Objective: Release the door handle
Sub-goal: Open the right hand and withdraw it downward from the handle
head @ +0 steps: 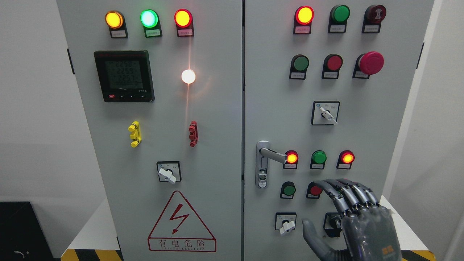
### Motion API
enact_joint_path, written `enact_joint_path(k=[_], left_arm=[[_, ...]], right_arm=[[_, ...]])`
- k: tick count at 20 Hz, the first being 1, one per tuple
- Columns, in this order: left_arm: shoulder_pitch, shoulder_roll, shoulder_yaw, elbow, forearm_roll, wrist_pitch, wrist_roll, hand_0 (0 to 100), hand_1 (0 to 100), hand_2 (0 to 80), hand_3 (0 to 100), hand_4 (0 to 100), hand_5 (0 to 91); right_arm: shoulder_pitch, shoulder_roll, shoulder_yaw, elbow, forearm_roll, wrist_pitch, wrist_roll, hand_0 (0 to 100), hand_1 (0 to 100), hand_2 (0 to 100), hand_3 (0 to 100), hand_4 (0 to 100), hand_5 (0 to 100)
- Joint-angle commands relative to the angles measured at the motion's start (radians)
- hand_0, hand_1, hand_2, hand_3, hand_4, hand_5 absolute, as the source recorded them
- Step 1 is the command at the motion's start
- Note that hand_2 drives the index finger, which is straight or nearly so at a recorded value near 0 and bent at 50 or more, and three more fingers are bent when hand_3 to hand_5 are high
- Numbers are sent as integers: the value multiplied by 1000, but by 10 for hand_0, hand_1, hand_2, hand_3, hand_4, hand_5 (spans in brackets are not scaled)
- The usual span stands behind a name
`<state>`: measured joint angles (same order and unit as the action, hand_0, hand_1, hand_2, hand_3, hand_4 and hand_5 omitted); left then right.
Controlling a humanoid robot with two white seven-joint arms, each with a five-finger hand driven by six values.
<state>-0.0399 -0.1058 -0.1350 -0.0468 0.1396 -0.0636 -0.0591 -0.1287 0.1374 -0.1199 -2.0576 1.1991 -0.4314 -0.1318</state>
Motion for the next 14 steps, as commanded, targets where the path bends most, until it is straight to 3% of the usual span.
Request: enact_joint_path(k=[1,14], left_arm=[[0,0,0,-1,0,1,-1,120,556,0,0,0,0],[0,0,0,1,0,2,-1,120,556,0,0,0,0]], right_arm=[[-5,1,-63,-18,-42,-4,11,514,239,115,149,156,118],[-8,1,-47,-19,-42,-4,12,493,243,113,131,135,75]])
